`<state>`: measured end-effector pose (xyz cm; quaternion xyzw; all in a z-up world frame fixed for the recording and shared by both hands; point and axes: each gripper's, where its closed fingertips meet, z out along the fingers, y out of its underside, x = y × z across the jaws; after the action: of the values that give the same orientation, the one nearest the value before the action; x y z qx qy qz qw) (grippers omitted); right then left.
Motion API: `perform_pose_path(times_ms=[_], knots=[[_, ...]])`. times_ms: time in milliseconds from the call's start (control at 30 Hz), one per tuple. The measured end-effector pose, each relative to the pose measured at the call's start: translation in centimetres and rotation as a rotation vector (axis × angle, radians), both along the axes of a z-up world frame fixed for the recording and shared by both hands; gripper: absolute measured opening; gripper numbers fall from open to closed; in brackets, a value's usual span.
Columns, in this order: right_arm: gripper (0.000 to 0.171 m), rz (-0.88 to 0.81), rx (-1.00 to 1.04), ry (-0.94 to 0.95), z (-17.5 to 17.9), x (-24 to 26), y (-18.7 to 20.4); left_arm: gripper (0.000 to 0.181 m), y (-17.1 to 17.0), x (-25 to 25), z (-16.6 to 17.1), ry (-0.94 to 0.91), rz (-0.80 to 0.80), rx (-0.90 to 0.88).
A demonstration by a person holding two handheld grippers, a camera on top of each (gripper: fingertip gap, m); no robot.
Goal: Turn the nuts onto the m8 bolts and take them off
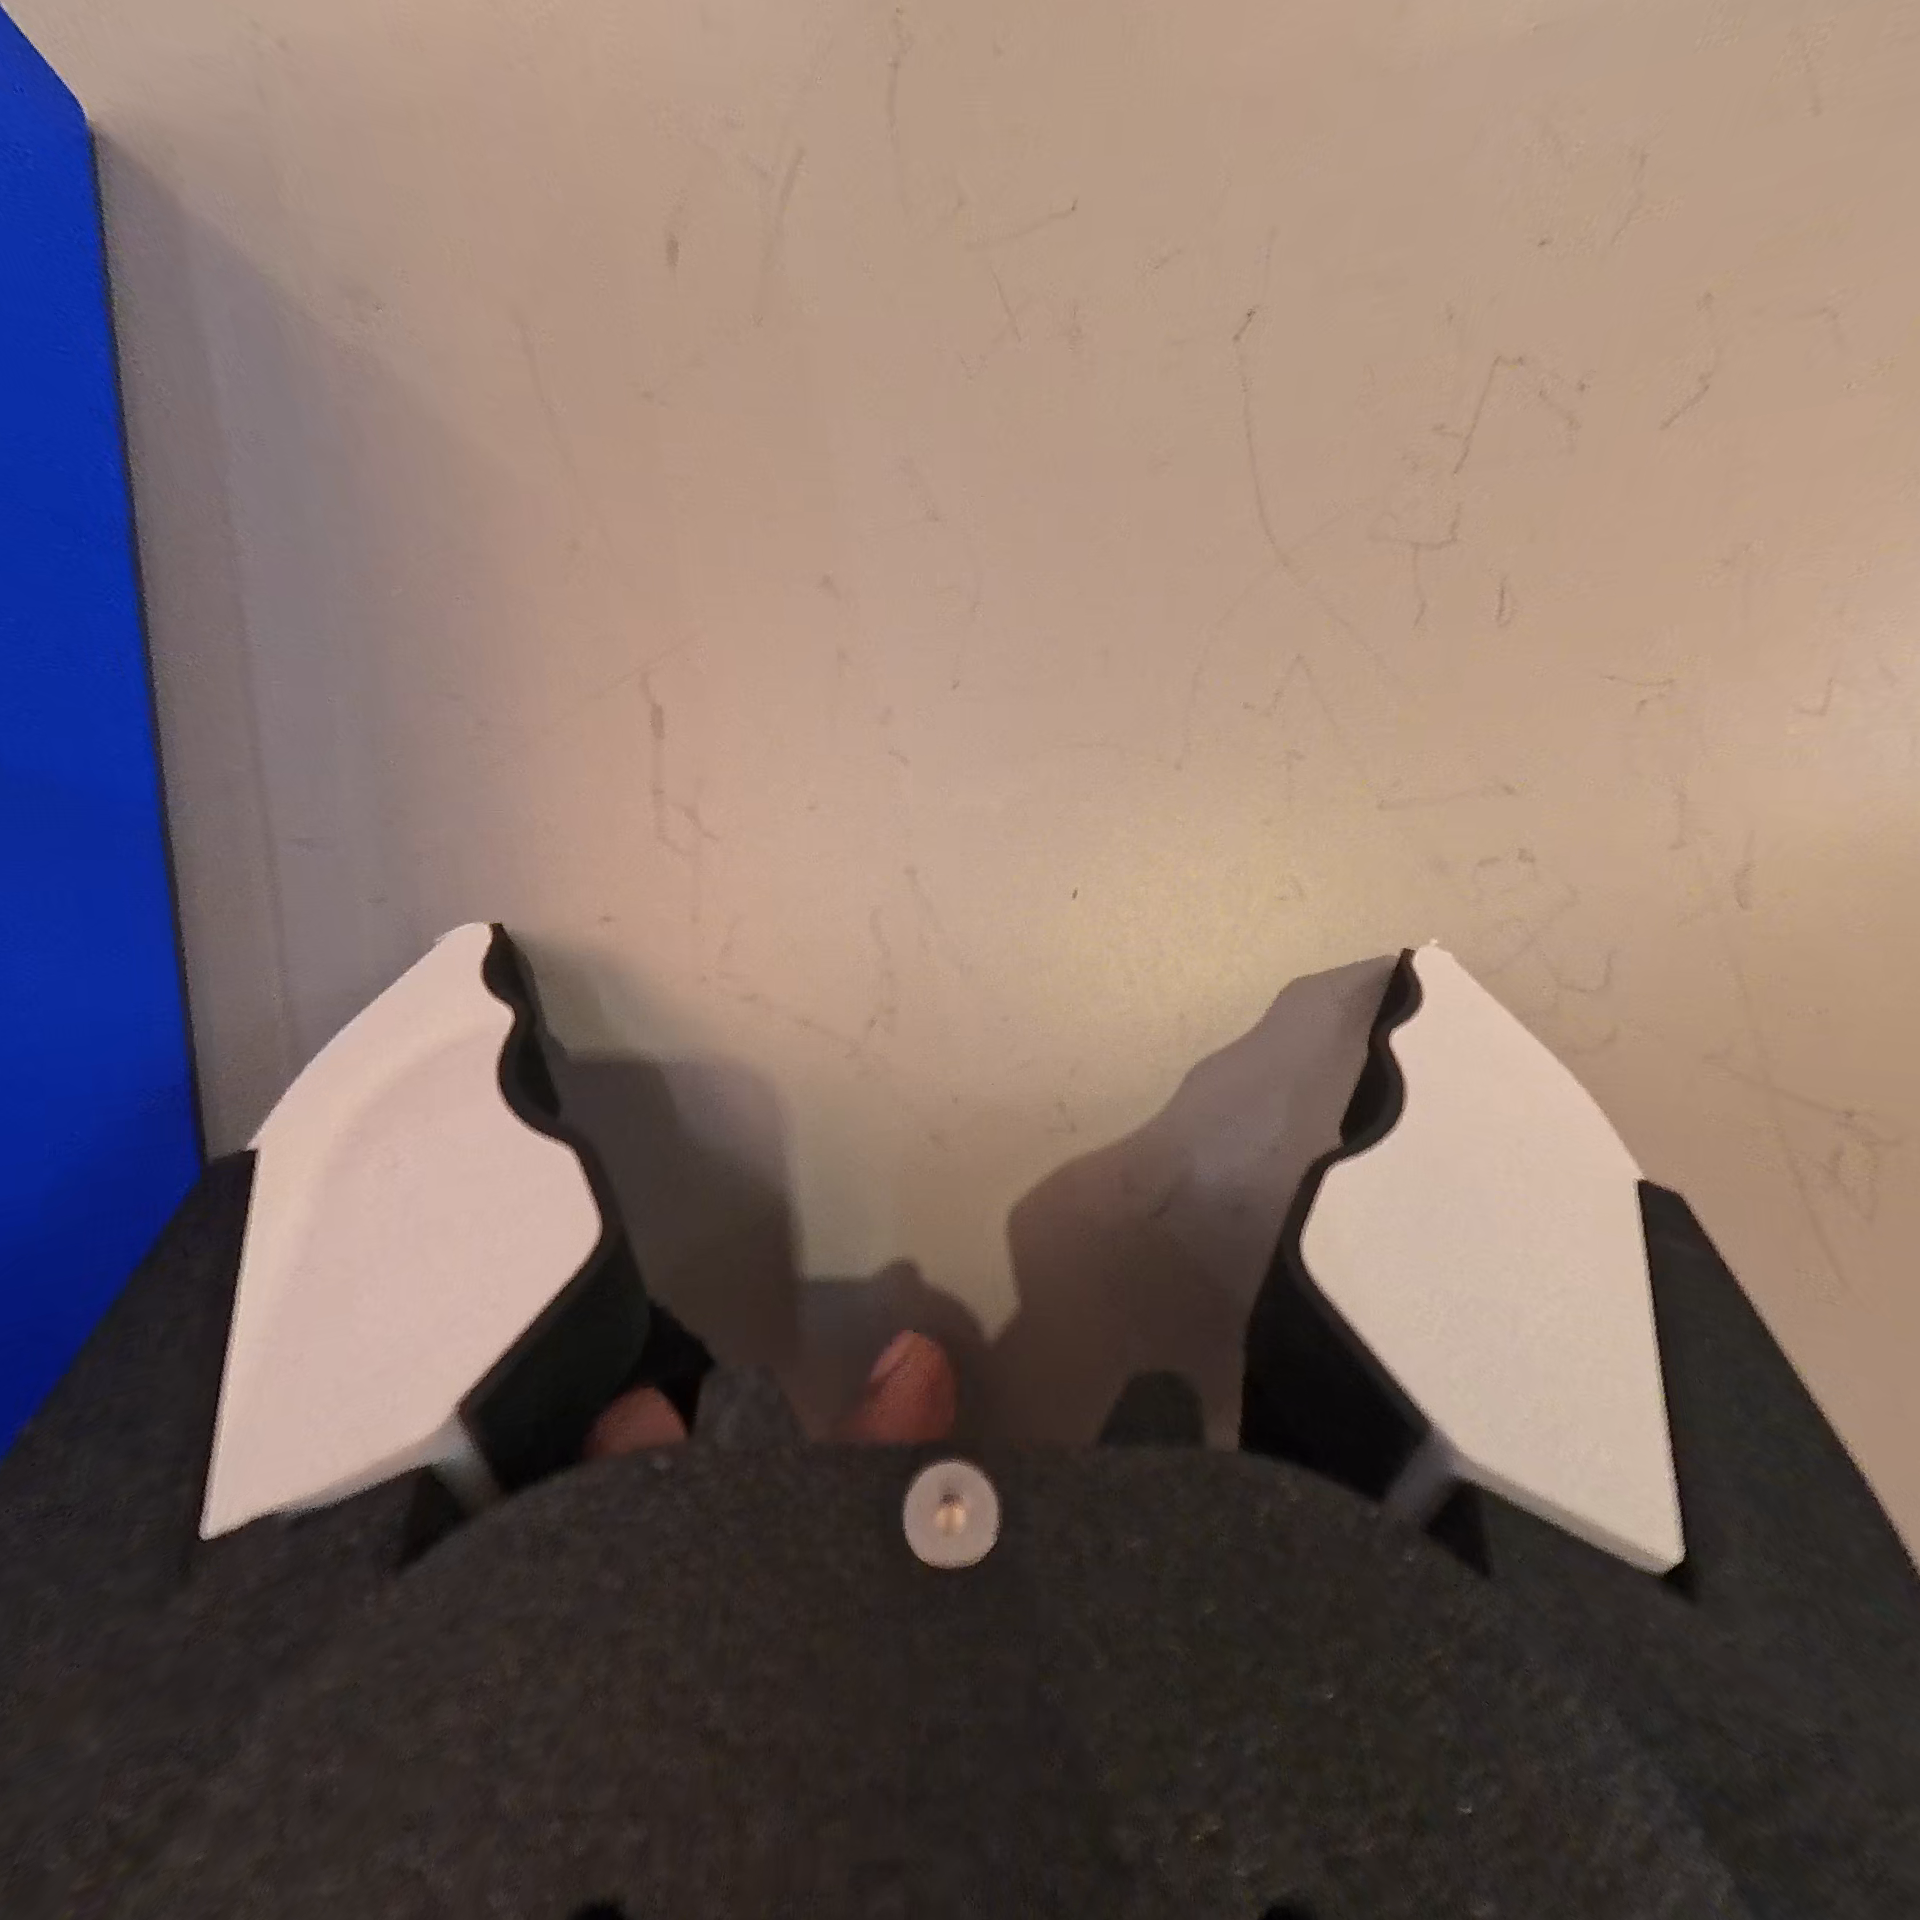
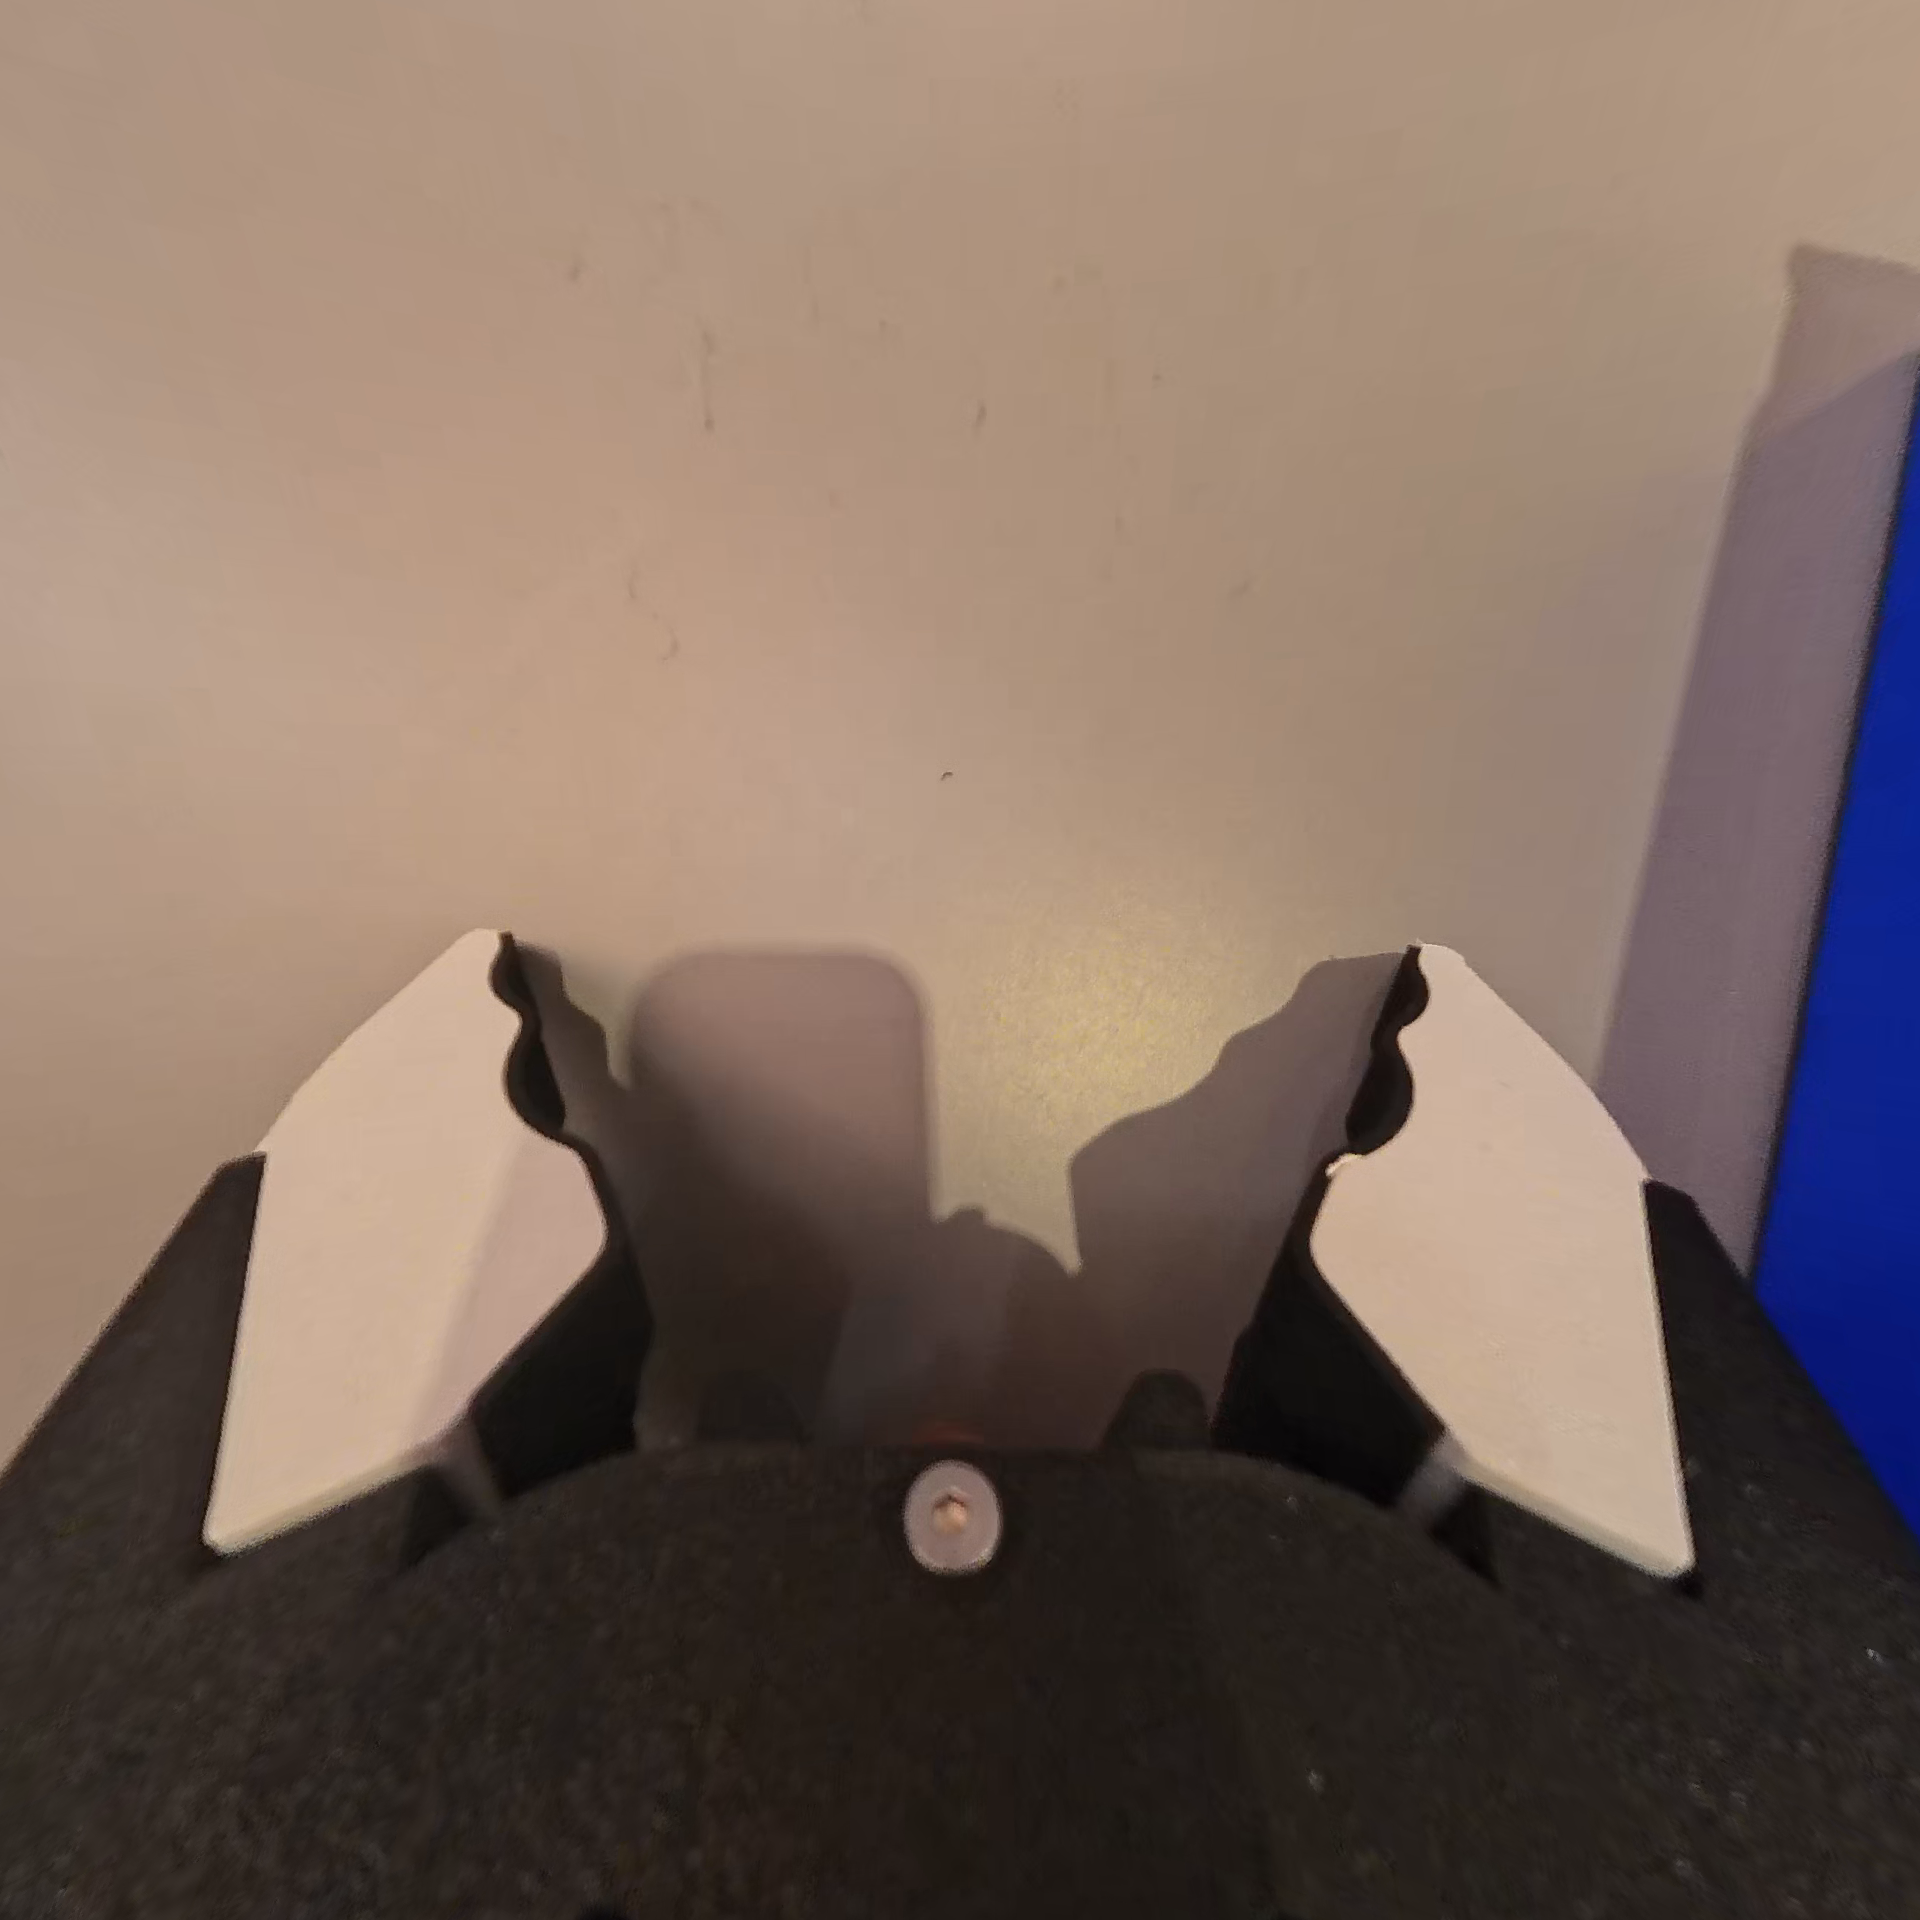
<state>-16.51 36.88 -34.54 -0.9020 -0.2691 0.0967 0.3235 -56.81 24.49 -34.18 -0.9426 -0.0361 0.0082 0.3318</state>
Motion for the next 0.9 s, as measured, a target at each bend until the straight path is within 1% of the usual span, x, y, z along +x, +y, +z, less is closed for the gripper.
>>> perform_pose_path(times_ms=[900], knots=[[0.146, 0.004, 0.001, 0.001, -0.02, -0.03, 0.0, 0.146, -0.15, -0.03, 0.0, 0.001, -0.001, 0.002]])
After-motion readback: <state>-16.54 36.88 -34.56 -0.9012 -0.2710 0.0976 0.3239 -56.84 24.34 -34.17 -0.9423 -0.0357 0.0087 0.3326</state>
